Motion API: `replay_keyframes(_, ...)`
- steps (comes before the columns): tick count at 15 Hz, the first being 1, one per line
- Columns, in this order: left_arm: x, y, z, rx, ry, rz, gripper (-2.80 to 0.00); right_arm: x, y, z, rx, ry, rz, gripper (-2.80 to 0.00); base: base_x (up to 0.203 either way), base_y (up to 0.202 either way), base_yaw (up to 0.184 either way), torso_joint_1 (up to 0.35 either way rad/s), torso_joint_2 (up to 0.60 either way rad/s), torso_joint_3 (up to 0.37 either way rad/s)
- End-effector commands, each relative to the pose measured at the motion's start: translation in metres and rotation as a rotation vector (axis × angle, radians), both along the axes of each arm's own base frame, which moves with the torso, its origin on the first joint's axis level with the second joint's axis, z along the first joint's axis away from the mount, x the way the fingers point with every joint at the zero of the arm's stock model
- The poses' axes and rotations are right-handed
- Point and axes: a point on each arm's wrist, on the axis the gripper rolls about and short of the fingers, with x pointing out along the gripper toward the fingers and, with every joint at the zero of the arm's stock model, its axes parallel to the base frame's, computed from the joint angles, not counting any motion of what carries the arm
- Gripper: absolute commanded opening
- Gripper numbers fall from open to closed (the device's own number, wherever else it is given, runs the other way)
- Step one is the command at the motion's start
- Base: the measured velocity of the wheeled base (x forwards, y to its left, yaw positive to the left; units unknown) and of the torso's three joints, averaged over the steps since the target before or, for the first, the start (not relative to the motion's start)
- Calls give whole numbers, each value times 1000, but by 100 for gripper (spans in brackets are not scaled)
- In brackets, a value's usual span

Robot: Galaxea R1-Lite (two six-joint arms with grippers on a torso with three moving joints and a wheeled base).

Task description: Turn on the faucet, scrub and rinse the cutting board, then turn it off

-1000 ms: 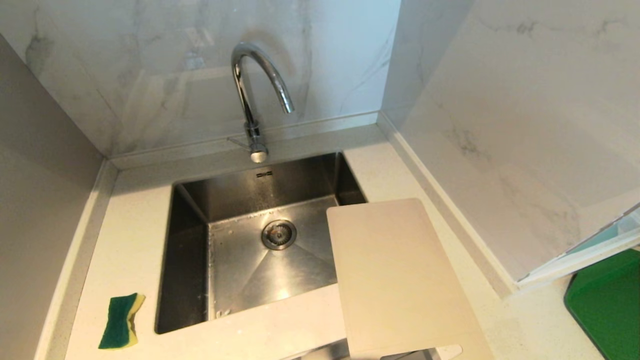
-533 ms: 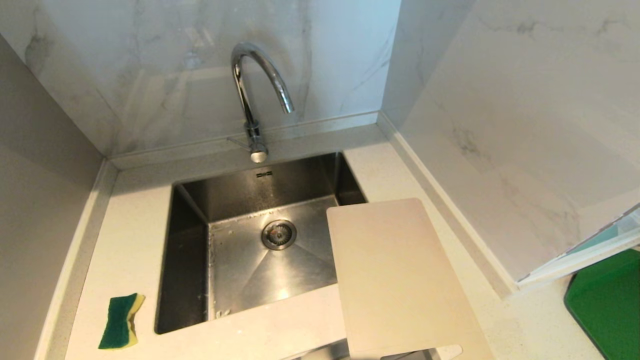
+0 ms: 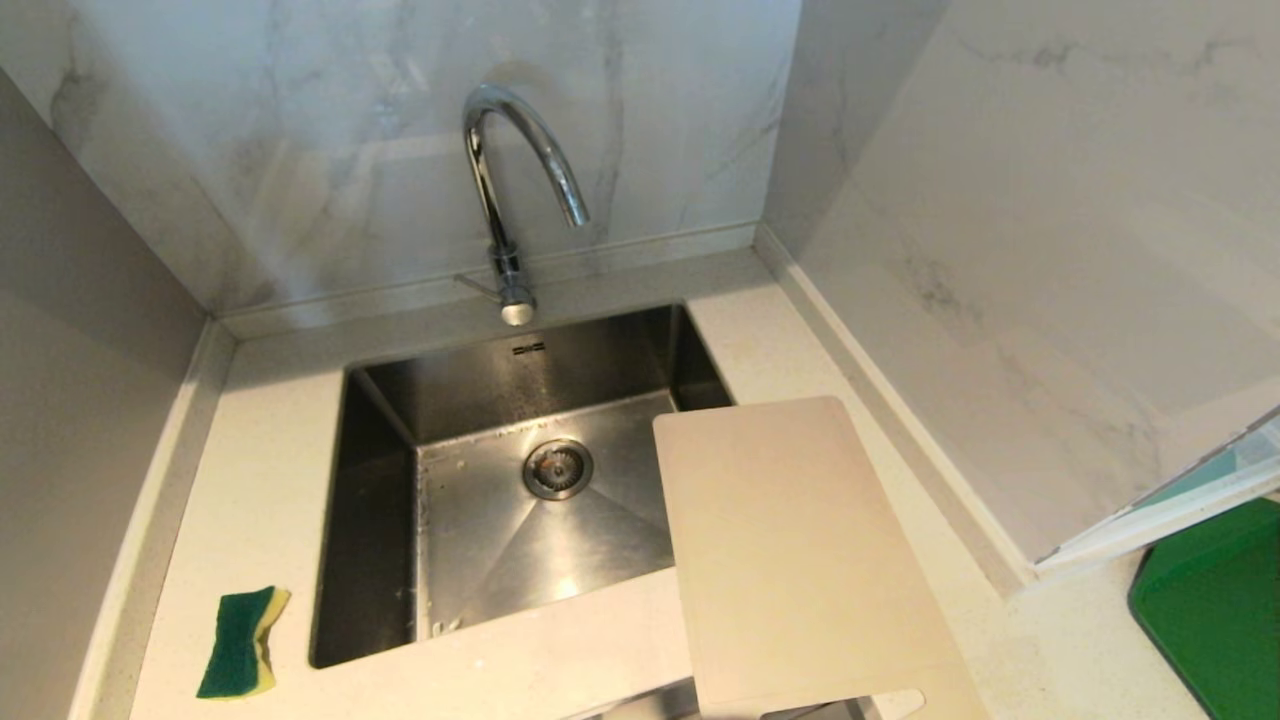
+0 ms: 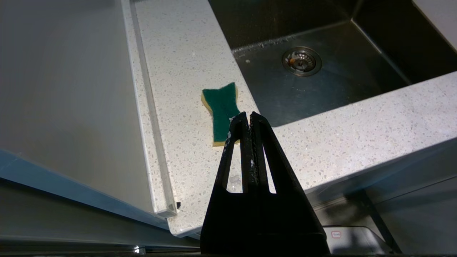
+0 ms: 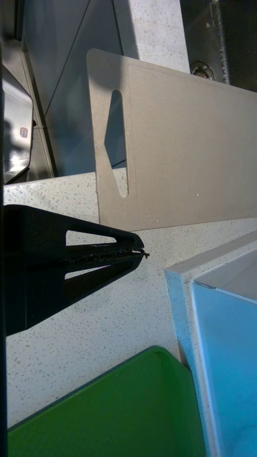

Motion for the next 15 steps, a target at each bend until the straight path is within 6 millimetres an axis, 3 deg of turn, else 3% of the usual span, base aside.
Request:
replay_keyframes(1, 0, 0, -1, 0, 1, 0, -280, 0, 0, 0, -1, 3, 0, -280, 0, 0, 0, 0, 0, 0)
replay_keyframes(15, 0, 0, -1, -1, 3, 0, -280, 0, 0, 0, 25, 2, -4, -280, 0, 0, 0, 0, 0, 0)
